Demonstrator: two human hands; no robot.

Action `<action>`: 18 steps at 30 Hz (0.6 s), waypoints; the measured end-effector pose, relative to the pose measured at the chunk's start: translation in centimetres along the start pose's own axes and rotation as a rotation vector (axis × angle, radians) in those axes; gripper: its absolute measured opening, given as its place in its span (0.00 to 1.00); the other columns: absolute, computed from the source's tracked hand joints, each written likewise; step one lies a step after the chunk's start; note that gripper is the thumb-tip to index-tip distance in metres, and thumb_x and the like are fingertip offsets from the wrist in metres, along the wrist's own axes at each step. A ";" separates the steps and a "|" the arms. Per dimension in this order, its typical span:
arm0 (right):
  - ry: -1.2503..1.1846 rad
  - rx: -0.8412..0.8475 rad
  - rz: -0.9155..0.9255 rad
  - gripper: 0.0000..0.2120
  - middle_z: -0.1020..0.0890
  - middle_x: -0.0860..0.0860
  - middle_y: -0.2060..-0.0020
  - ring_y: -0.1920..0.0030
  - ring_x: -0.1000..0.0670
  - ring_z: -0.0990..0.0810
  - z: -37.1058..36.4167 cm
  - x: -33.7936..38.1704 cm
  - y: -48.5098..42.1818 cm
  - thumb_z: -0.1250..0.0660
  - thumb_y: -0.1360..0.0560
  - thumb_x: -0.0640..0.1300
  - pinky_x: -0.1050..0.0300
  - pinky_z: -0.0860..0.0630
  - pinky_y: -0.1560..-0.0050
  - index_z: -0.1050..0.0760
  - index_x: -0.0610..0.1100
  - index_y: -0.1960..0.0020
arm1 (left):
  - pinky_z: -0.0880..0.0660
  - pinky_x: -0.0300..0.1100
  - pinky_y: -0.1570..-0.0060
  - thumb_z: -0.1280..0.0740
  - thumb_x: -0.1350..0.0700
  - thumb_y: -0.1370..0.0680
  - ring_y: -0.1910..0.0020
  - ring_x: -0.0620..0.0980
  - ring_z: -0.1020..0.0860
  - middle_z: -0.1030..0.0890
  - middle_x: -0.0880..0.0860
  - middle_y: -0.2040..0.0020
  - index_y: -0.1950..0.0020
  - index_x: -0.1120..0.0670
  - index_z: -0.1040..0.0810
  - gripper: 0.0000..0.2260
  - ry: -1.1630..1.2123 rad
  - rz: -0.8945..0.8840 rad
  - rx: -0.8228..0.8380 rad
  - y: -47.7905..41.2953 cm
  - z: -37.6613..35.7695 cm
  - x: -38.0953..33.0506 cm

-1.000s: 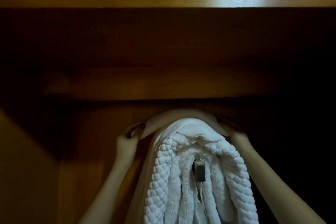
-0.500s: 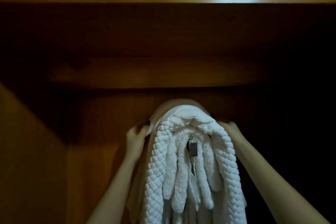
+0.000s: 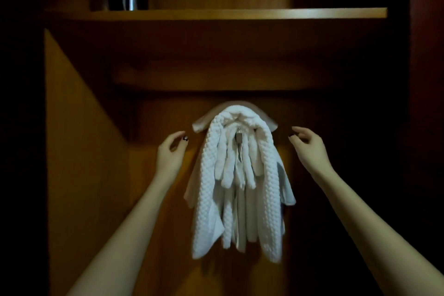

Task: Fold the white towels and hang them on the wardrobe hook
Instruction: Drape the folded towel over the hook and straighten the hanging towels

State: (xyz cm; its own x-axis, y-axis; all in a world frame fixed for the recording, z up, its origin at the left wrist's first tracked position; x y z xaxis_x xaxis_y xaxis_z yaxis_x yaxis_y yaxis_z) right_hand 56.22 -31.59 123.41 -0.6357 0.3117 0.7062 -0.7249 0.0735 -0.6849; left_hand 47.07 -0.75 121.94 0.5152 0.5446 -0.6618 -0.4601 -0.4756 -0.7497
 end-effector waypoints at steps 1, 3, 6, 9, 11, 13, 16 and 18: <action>0.021 0.017 0.012 0.19 0.24 0.44 0.37 0.50 0.57 0.26 0.5 0.2 1.7 0.36 0.21 0.45 0.67 0.32 0.57 0.28 0.44 0.31 | 0.35 0.18 0.55 0.37 0.60 0.20 0.44 0.43 0.27 0.23 0.50 0.42 0.37 0.59 0.23 0.12 -0.030 -0.013 0.006 1.6 1.0 -0.7; 0.057 0.051 0.032 0.19 0.24 0.44 0.38 0.49 0.55 0.24 1.2 0.6 5.2 0.37 0.22 0.44 0.65 0.32 0.55 0.28 0.43 0.31 | 0.33 0.27 0.48 0.36 0.59 0.20 0.43 0.43 0.27 0.22 0.50 0.42 0.38 0.58 0.22 0.12 -0.100 -0.025 0.027 5.1 2.8 -2.2; 0.071 0.119 0.006 0.20 0.26 0.42 0.36 0.43 0.48 0.24 2.2 0.8 10.5 0.38 0.21 0.45 0.57 0.29 0.48 0.29 0.42 0.31 | 0.30 0.40 0.41 0.35 0.56 0.21 0.42 0.45 0.26 0.22 0.50 0.40 0.38 0.54 0.22 0.12 -0.213 0.005 0.051 10.1 5.6 -3.4; 0.110 0.248 -0.051 0.22 0.26 0.39 0.37 0.50 0.47 0.21 2.2 0.9 15.7 0.38 0.21 0.47 0.55 0.25 0.51 0.32 0.44 0.29 | 0.31 0.49 0.35 0.35 0.52 0.21 0.36 0.51 0.28 0.23 0.51 0.38 0.36 0.50 0.23 0.13 -0.346 0.046 0.114 14.9 8.5 -3.8; 0.166 0.321 -0.066 0.23 0.26 0.38 0.37 0.46 0.45 0.22 1.5 1.0 19.4 0.37 0.22 0.47 0.55 0.25 0.49 0.33 0.43 0.28 | 0.33 0.49 0.35 0.37 0.49 0.20 0.33 0.52 0.31 0.25 0.50 0.35 0.34 0.47 0.26 0.15 -0.465 0.089 0.186 18.1 10.5 -3.5; 0.236 0.413 -0.085 0.24 0.30 0.39 0.34 0.38 0.42 0.26 0.0 0.9 23.3 0.37 0.22 0.46 0.54 0.28 0.43 0.34 0.42 0.28 | 0.34 0.48 0.37 0.38 0.46 0.20 0.31 0.52 0.33 0.27 0.49 0.32 0.32 0.44 0.28 0.17 -0.599 0.126 0.266 21.7 12.6 -2.6; 0.318 0.623 -0.113 0.27 0.33 0.38 0.32 0.33 0.38 0.30 -3.4 -0.1 29.8 0.36 0.22 0.45 0.47 0.31 0.34 0.37 0.43 0.26 | 0.35 0.50 0.35 0.39 0.44 0.20 0.29 0.52 0.36 0.30 0.49 0.30 0.30 0.42 0.31 0.18 -0.679 0.181 0.374 27.5 15.9 -0.7; 0.364 0.788 -0.132 0.28 0.37 0.37 0.29 0.33 0.36 0.30 -6.0 -1.2 34.8 0.37 0.21 0.47 0.41 0.29 0.35 0.42 0.45 0.24 | 0.36 0.53 0.33 0.39 0.44 0.20 0.29 0.52 0.37 0.30 0.48 0.30 0.30 0.42 0.31 0.18 -0.681 0.229 0.415 31.4 18.4 1.1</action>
State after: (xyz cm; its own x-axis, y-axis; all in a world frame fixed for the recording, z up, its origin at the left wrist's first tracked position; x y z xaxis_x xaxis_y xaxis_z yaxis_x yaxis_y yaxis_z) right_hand 33.36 -23.70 97.71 -0.5068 0.6397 0.5779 -0.8445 -0.5031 -0.1838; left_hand 19.87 -2.43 97.79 -0.1133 0.8278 -0.5494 -0.7983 -0.4050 -0.4457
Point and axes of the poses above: each hand's wrist, its own y-axis away from the middle knuckle, its own z-axis out of the back of the hand, x = y × z, the point moved 3 cm from there along -y, towards the middle knuckle
